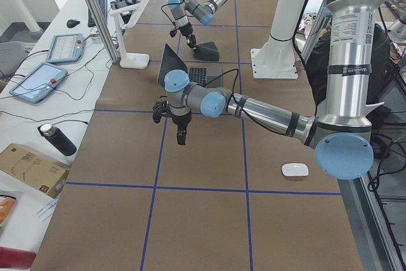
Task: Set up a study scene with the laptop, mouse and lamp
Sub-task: 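Lower the black mouse pad onto the table beside the laptop with the right gripper, then open the right gripper to release the pad flat on the table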
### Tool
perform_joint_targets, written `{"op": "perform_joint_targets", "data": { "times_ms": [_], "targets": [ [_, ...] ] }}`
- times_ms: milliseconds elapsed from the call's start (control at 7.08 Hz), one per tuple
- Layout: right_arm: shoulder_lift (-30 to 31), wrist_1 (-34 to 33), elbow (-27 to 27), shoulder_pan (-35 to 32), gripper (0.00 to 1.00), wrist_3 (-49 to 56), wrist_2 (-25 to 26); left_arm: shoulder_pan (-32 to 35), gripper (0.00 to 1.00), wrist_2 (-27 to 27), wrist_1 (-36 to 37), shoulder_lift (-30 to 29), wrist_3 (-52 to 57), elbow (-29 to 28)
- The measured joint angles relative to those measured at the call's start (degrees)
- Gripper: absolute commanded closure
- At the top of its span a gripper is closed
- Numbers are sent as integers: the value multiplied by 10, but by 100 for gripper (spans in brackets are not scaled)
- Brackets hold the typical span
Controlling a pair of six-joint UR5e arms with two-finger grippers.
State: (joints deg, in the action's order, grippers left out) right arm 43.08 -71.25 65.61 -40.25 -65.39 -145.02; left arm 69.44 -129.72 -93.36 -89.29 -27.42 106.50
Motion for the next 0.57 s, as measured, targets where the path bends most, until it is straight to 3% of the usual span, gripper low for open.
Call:
{"op": "perform_joint_targets", "data": {
  "times_ms": [565],
  "targets": [
    [-7,23,0,9,100,0,29,0,0,0,0,0,0,-4]
  ]
}}
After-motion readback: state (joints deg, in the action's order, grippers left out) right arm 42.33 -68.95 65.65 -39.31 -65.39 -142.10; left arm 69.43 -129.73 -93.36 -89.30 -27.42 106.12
